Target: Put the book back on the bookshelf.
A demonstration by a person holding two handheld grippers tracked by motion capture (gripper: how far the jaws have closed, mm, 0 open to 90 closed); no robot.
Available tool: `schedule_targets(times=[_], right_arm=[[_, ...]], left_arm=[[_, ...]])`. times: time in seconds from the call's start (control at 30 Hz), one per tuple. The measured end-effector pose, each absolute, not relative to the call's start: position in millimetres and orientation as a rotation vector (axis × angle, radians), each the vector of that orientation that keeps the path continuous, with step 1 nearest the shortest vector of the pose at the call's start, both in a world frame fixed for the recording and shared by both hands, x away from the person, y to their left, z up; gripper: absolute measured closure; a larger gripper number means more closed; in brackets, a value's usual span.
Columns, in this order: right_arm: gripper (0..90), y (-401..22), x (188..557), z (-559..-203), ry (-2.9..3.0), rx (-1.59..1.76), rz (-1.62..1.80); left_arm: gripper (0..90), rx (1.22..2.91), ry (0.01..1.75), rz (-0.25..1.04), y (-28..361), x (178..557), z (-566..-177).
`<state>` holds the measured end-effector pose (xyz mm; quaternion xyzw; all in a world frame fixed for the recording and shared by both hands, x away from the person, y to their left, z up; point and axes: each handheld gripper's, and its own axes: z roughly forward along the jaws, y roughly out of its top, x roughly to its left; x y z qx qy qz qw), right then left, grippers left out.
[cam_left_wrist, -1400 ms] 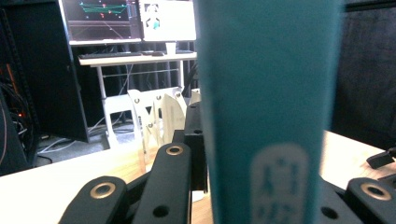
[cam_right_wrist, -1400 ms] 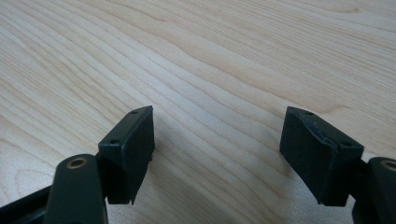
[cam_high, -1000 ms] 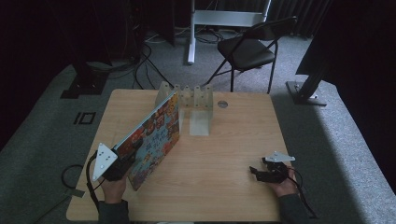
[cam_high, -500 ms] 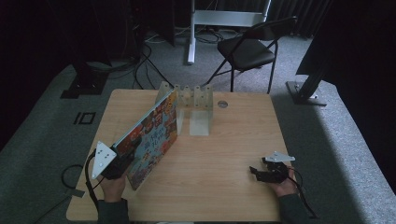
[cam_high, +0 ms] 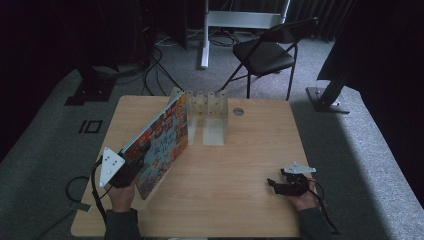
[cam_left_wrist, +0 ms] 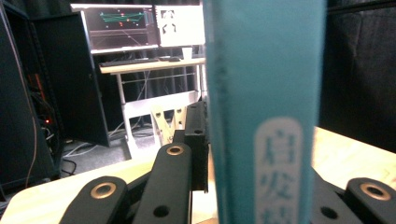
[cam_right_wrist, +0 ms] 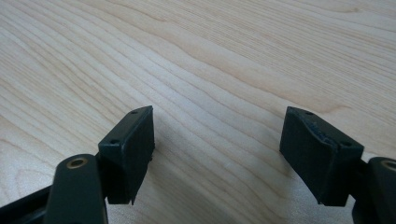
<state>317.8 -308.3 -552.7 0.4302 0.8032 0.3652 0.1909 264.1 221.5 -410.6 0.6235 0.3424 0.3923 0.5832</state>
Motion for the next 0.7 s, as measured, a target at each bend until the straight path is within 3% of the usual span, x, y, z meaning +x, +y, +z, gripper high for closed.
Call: schedule_targets(times=[0.7], right_arm=[[26.0, -308, 318, -553, 2.256, 1.208, 1.026]], left_arm=[[79.0, 1.419, 0.871, 0.962, 215, 275, -411]])
